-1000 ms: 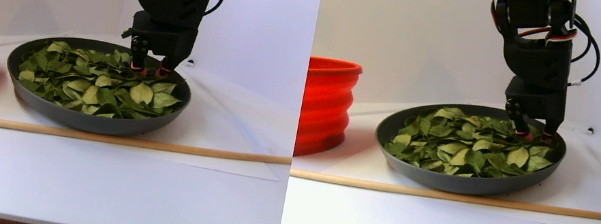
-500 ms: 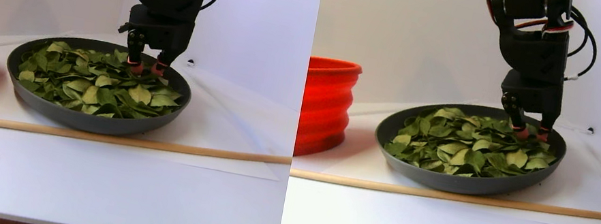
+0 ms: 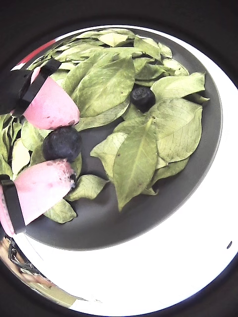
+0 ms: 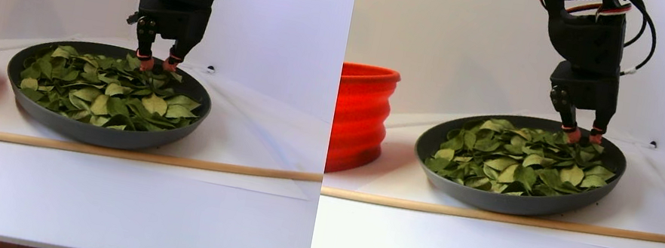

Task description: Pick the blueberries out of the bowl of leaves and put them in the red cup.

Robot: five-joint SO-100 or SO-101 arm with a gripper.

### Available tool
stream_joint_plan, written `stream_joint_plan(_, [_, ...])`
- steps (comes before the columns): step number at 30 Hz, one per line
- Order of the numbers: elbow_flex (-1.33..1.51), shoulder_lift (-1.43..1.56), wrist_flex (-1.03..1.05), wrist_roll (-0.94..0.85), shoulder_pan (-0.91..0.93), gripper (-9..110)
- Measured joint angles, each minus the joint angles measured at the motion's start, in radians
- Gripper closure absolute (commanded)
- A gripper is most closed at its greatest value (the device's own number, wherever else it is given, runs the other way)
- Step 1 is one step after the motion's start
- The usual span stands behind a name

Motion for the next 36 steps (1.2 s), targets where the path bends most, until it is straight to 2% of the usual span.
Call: stream_joint_plan(36, [0.176,0.357,0.288,0.127,-0.192,91])
